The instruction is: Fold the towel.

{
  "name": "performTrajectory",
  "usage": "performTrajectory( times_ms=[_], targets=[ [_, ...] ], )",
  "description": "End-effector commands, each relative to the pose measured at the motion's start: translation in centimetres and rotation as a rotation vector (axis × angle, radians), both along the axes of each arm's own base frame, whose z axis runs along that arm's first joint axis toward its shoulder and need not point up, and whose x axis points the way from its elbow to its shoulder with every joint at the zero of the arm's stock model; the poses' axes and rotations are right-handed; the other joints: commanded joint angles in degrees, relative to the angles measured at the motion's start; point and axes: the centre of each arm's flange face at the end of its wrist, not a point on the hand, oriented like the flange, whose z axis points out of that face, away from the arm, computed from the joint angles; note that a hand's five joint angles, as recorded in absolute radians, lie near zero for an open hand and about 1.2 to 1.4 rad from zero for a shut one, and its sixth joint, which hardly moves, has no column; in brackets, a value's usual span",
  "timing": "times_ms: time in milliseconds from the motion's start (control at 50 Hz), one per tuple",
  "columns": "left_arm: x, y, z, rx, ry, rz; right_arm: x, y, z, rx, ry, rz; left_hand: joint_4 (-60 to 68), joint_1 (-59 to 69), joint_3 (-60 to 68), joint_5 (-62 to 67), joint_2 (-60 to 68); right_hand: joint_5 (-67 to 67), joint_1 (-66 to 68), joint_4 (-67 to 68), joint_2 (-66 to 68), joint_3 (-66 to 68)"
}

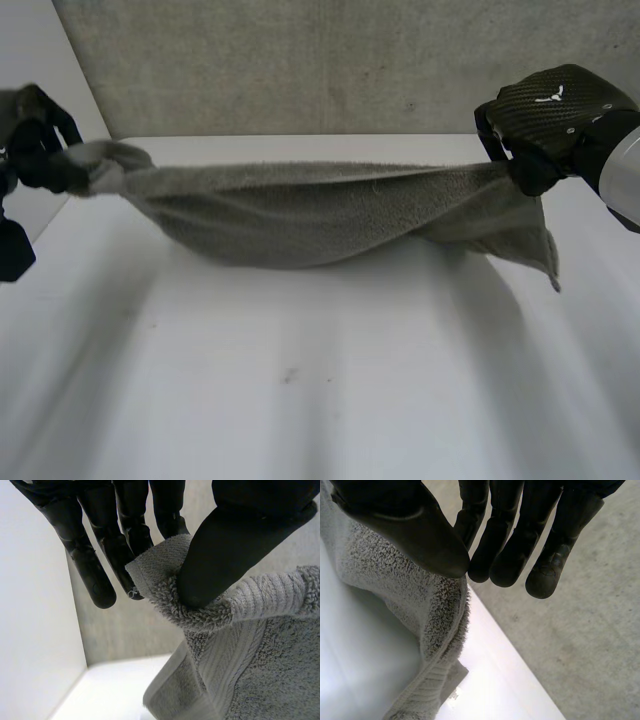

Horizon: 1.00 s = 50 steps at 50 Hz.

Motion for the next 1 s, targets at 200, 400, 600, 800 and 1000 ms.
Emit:
performTrajectory(
  times_ms=[200, 400, 600, 800, 1000],
  targets=[
    [-0.4, -2.9, -11.0, 0.45, -0.05, -0.002, 0.7, -2.4, -9.5, 0.237, 0.281, 0.059, 10.26, 11.78, 10.43, 11.34, 10.27, 2.07, 2.53, 2.76, 3.21, 3.48],
    [-3.4, -9.0, -9.0, 0.311, 0.012, -0.041, 2.9, -10.9, -10.4, -0.005, 0.175, -0.063, 10.26, 11.78, 10.43, 11.34, 10.27, 2.07, 2.53, 2.76, 3.21, 3.48],
    [-3.8, -11.6, 10.0, -0.278, 0.487, -0.009, 3.3, -13.6, 6.8, -0.725, -0.28, -0.149, 10.26, 11.78, 10.43, 11.34, 10.27, 2.07, 2.53, 2.76, 3.21, 3.48],
    [-2.4, -11.3, 6.5, -0.16, 0.519, 0.104, 3.0, -10.6, 1.8, -0.431, -0.228, -0.087, 10.26, 11.78, 10.43, 11.34, 10.27, 2.07, 2.53, 2.76, 3.21, 3.48],
    [-2.2, -9.4, -5.3, 0.188, 0.4, 0.139, 2.7, -8.6, -8.6, -0.087, -0.081, -0.043, 10.26, 11.78, 10.43, 11.34, 10.27, -8.81, -8.34, -8.11, -7.66, -7.39]
  ],
)
